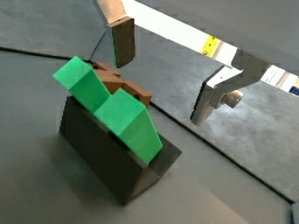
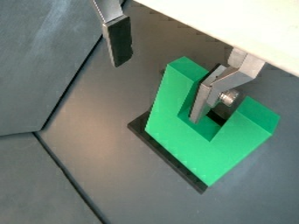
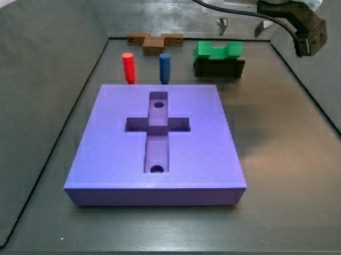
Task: Pick up the green object. Move up. Place the green object on the fixture. Regrasp the green object. Move to above the board. Insert the green object.
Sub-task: Regrasp the green object.
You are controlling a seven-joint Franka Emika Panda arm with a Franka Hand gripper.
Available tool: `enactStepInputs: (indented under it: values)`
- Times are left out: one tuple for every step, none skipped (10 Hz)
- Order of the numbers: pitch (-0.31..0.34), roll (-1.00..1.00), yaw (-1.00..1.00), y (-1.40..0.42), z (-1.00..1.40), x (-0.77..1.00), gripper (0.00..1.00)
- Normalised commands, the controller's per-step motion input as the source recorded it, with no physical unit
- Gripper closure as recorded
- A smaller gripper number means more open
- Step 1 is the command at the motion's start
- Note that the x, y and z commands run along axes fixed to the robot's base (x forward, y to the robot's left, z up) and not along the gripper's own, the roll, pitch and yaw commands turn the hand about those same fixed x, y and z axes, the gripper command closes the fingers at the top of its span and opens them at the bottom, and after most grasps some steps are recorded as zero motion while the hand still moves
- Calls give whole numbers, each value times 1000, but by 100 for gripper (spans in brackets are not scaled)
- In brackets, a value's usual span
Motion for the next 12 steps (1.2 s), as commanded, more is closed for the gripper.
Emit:
enactStepInputs:
  values:
    - [134,54,251,-171,-117,349,0]
    - [109,254,274,-109,-249,197,0]
    - [131,451,289,-66,-309,191,0]
    - [126,514,306,-37,-366,129,0]
    - [137,466,323,-109,-314,66,0]
    - [266,503,260,-143,-254,191,0]
    - [294,497,94,-94,-246,157,0]
    - [300,414,31,-31,-306,97,0]
    - [320,377,0,0,-283,60,0]
    - [309,360,0,0,-231,49,0]
    - [320,309,-31,0,-123,97,0]
    - [280,206,-26,0,-9,37,0]
